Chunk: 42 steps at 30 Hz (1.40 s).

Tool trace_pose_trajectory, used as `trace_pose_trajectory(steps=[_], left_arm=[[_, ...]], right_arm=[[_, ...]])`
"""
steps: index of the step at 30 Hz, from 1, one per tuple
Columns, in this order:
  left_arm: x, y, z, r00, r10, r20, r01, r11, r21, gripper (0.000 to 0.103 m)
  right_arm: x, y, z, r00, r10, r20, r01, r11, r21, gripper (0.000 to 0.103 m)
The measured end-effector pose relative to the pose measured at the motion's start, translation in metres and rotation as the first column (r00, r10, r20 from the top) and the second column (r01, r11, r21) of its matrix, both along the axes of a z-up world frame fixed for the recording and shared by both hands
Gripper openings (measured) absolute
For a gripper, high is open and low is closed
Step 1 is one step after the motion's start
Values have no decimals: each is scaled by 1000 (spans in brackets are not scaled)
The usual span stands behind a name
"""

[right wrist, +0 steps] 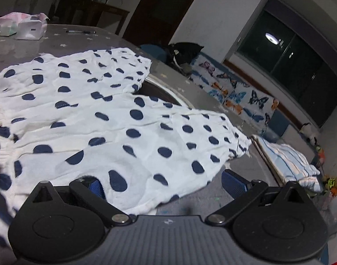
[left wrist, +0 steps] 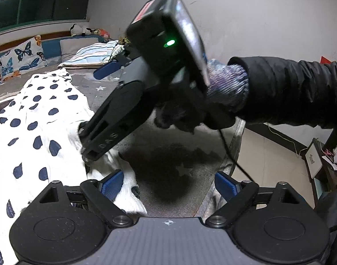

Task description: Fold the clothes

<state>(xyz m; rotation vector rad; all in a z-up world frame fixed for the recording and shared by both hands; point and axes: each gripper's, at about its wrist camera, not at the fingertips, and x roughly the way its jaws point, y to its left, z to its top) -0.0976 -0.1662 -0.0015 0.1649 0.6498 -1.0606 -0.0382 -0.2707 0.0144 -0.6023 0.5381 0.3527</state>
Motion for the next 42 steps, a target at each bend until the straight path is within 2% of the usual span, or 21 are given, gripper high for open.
trace_pose_trajectory(steps=[10, 13, 17, 20, 24, 27, 31, 32, 35, 37, 39, 42], left_arm=[[0, 0, 1, 1000, 7, -5, -7, 1000, -2, 96], [0, 0, 0, 1000, 8, -3, -8, 1000, 2, 96], [-1, -1, 0, 1000, 7, 0, -7, 1000, 4, 97], [-1, -1, 0, 1000, 7, 1, -7, 1000, 5, 97], [-2, -1, 0, 1000, 6, 2, -6, 1000, 7, 97], [-2, -1, 0, 1000, 6, 1, -6, 1000, 4, 97], [-2, -1, 0, 1000, 3, -1, -3, 1000, 3, 96], [-2, -1, 0, 1000, 3, -1, -3, 1000, 2, 96], [-2, -1, -1, 1000, 5, -1, -5, 1000, 3, 96], [-3, -2, -1, 1000, 5, 2, -5, 1000, 5, 96], [-3, -2, -1, 1000, 3, 4, -3, 1000, 7, 96], [-3, -2, -1, 1000, 1, 4, -1, 1000, 6, 96]], right_arm=[[-19, -15, 7, 996, 13, -86, -9, 999, 46, 103], [-22, -18, 10, 992, 28, -124, -17, 996, 90, 103], [-20, -14, 5, 988, 54, -146, -43, 996, 78, 103], [-9, -13, 4, 984, 65, -164, -44, 991, 124, 103], [3, -3, -2, 993, 67, -96, -56, 993, 108, 103], [4, 3, -4, 992, 118, -54, -113, 989, 90, 103], [4, 6, -2, 977, 201, -66, -196, 978, 75, 103], [5, 7, -2, 979, 197, -57, -193, 979, 61, 103], [9, 13, -7, 990, 129, 56, -128, 992, -22, 103], [9, 16, -12, 989, 106, 103, -102, 994, -40, 103], [8, 18, -14, 987, 98, 123, -94, 995, -39, 103], [6, 14, -9, 989, 112, 91, -111, 994, -15, 103]])
